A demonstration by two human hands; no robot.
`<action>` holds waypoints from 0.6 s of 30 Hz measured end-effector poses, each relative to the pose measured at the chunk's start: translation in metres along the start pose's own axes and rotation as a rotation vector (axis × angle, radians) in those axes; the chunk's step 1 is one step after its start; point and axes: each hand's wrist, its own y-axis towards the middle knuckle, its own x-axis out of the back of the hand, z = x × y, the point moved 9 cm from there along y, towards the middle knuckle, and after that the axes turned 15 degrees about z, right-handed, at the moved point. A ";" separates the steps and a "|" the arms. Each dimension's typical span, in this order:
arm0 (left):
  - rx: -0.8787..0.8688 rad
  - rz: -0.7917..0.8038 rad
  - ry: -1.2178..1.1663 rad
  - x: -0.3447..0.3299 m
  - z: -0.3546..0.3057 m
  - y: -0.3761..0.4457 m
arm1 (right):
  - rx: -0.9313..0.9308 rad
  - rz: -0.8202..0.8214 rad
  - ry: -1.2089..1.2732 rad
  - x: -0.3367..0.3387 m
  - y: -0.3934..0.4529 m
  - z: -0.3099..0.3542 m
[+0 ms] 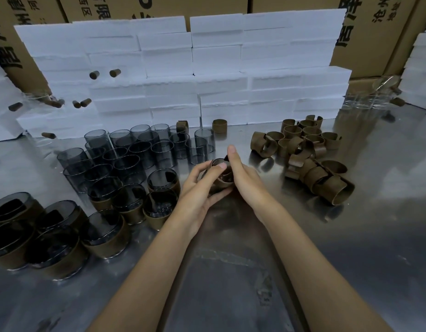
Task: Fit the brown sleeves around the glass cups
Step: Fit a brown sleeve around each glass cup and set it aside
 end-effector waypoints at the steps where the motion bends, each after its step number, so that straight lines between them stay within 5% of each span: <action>1: -0.003 0.005 -0.005 0.000 0.000 0.000 | 0.008 -0.012 0.000 -0.001 0.001 -0.001; 13: -0.003 0.029 0.020 -0.005 -0.001 -0.003 | 0.064 -0.098 0.057 0.004 0.006 -0.013; 18: 0.024 0.089 -0.018 -0.020 -0.003 -0.003 | 0.061 -0.111 0.346 0.014 0.000 -0.017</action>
